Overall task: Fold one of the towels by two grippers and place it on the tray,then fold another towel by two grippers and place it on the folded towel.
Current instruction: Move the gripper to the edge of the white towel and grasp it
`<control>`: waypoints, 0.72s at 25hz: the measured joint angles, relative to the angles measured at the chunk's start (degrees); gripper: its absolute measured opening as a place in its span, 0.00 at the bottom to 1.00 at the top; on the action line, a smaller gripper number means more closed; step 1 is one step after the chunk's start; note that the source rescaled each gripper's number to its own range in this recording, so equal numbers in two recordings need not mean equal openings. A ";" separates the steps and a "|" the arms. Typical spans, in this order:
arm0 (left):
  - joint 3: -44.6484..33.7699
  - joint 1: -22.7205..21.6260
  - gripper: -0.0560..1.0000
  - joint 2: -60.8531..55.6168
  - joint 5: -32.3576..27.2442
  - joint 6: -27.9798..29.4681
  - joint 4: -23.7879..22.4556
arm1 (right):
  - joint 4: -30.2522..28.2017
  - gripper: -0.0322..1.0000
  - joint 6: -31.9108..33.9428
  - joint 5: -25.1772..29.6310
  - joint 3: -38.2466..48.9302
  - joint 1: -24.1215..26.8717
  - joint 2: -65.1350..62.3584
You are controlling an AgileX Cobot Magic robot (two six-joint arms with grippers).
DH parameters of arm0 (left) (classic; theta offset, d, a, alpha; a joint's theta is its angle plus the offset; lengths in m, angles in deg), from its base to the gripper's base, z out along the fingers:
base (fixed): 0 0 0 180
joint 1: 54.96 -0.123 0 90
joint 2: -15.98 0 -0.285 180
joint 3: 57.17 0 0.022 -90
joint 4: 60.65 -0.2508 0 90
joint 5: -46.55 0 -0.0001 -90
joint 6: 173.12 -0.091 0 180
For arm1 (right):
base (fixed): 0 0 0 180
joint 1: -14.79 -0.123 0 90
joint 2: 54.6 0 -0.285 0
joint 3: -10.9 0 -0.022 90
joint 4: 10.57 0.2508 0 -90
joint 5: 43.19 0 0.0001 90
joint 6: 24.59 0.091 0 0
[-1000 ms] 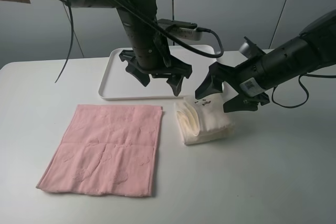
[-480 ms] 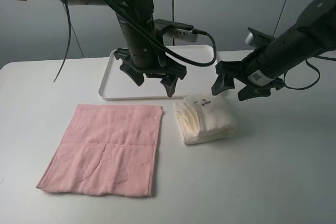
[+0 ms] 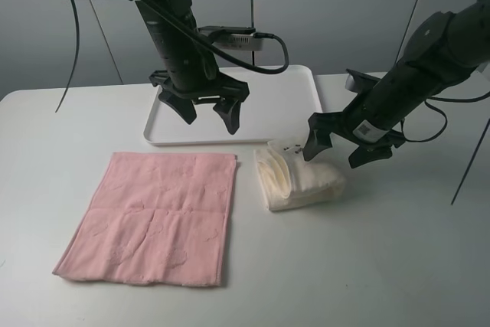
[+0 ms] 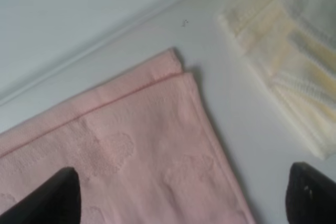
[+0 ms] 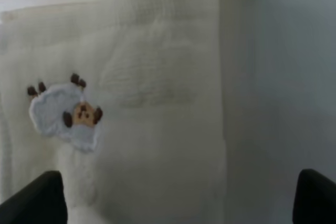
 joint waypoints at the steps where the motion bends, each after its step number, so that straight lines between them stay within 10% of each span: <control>1: 0.00 -0.05 0.99 0.00 0.00 -0.24 0.18 | -0.09 0.93 0.00 0.10 -0.14 0.00 0.22; 18: 0.00 -0.28 0.99 0.00 -0.42 -2.35 0.65 | 4.94 0.66 -4.84 2.32 -2.18 0.00 5.76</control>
